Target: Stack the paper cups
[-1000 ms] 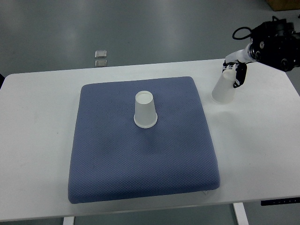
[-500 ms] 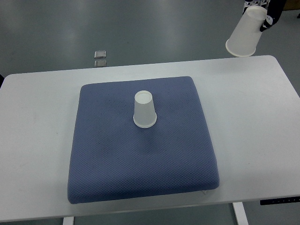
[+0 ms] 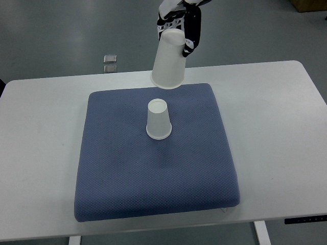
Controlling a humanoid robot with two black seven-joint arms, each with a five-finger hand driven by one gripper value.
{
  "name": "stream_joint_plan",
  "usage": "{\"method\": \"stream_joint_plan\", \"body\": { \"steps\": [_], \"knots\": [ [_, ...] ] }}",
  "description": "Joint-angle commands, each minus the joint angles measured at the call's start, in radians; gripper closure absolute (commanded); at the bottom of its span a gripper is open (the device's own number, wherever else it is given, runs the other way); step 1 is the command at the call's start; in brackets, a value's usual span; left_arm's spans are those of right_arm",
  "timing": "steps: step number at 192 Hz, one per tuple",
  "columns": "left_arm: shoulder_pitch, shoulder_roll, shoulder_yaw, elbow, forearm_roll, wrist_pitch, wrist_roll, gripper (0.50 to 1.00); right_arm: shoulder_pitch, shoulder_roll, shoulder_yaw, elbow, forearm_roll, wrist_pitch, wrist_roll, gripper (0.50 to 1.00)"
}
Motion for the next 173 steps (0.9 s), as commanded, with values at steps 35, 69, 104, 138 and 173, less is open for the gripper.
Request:
{"method": "stream_joint_plan", "body": {
  "steps": [35,69,104,138,173],
  "knots": [
    [0.001,0.000,0.000,0.002,0.000,0.000,0.000,0.500,-0.098,0.108,-0.017,-0.074,0.006,-0.068,0.000,0.762],
    [0.001,0.000,0.000,0.003,0.000,0.000,0.000,0.500,-0.159,0.108,-0.032,-0.099,0.006,-0.109,0.000,0.762],
    [0.001,0.000,0.000,0.003,0.000,0.002,0.000,0.500,-0.203,0.108,-0.031,-0.119,0.011,-0.135,0.000,0.760],
    [0.001,0.000,0.000,0.005,0.000,0.002,0.000,0.500,-0.225,0.108,-0.026,-0.119,0.011,-0.157,0.000,0.758],
    [0.003,0.000,0.000,0.006,0.000,0.002,0.000,0.500,-0.228,0.108,-0.026,-0.119,0.031,-0.144,0.000,0.748]
  ]
}}
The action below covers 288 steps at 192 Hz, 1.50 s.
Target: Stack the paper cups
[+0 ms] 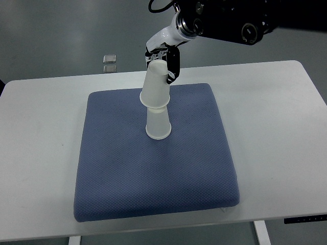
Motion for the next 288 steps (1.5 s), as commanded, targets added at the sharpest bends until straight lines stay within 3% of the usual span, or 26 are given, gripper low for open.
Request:
{"method": "stream_joint_plan", "body": {
  "steps": [1,190,268,288],
  "knots": [
    [0.001,0.000,0.000,0.000,0.000,0.000,0.000,0.500,-0.002,0.000,0.000,0.000,0.009,0.008,0.000,0.748],
    [0.001,0.000,0.000,0.014,0.000,0.000,0.000,0.500,-0.102,0.000,-0.004,-0.049,0.009,-0.009,0.000,0.732],
    [0.001,0.000,0.000,0.014,0.000,0.000,0.000,0.500,-0.139,0.000,0.003,-0.052,0.012,-0.035,0.000,0.703],
    [0.001,0.000,0.000,0.014,0.000,0.000,0.000,0.500,-0.163,0.000,0.006,-0.058,0.012,-0.047,0.002,0.675]
  ]
}}
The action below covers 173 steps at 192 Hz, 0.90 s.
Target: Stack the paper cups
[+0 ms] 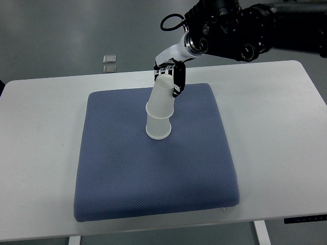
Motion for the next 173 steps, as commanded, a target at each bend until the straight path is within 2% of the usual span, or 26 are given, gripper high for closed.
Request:
{"method": "stream_joint_plan", "body": {
  "steps": [1,70,113,144,154,173],
  "knots": [
    [0.000,0.000,0.000,0.000,0.000,0.000,0.000,0.500,-0.025,0.000,0.003,-0.005,0.000,-0.011,0.001,0.675],
    [0.000,0.000,0.000,0.006,0.000,0.000,0.000,0.500,-0.068,0.000,0.041,-0.042,0.005,-0.011,0.007,0.611],
    [0.000,0.000,0.002,0.012,0.000,0.000,0.000,0.500,-0.060,0.000,0.121,-0.065,0.003,0.000,0.005,0.607],
    [0.000,0.000,0.002,0.014,0.000,0.000,0.000,0.500,-0.080,0.000,0.198,-0.082,0.036,-0.020,0.014,0.607],
    [0.002,0.000,0.000,0.014,0.000,0.000,0.000,0.500,-0.120,-0.037,0.272,-0.108,0.088,-0.047,0.014,0.609],
    [0.009,0.000,0.002,0.012,0.000,0.000,0.000,0.500,-0.255,-0.137,0.449,-0.175,0.206,-0.147,0.030,0.609]
  ]
}}
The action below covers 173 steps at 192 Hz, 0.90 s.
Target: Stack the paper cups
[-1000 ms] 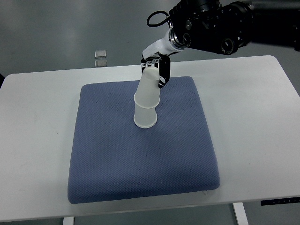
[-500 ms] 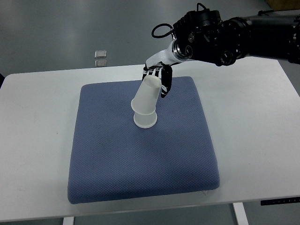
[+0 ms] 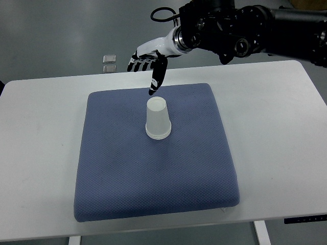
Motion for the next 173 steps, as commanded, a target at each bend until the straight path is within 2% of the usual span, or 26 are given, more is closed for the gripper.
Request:
{"method": "stream_joint_plan", "body": {
  "steps": [1,24,68,84,104,122,173],
  "knots": [
    [0.009,0.000,0.000,-0.001,0.000,0.000,0.000,0.500,-0.134,-0.096,0.188,-0.065,0.121,-0.095,0.019,0.609],
    [0.011,0.000,0.000,-0.004,0.000,0.000,0.000,0.500,-0.346,-0.141,0.524,-0.144,0.269,-0.167,0.059,0.607],
    [0.011,0.000,-0.001,-0.004,0.000,0.000,0.000,0.500,-0.606,-0.071,1.004,-0.244,0.299,-0.167,0.067,0.601],
    [0.011,0.000,-0.001,-0.002,0.000,0.000,0.000,0.500,-0.685,-0.041,1.129,-0.264,0.299,-0.166,0.111,0.595],
    [0.011,0.000,-0.001,-0.004,0.000,0.000,0.000,0.500,-0.757,-0.030,1.218,-0.266,0.302,-0.161,0.180,0.591],
    [0.011,0.000,0.000,-0.004,0.000,0.000,0.000,0.500,-0.803,-0.015,1.261,-0.267,0.302,-0.148,0.214,0.583],
    [0.011,0.000,0.000,-0.010,0.000,0.000,0.000,0.500,-0.859,-0.004,1.287,-0.270,0.302,-0.144,0.226,0.583]
  ]
}}
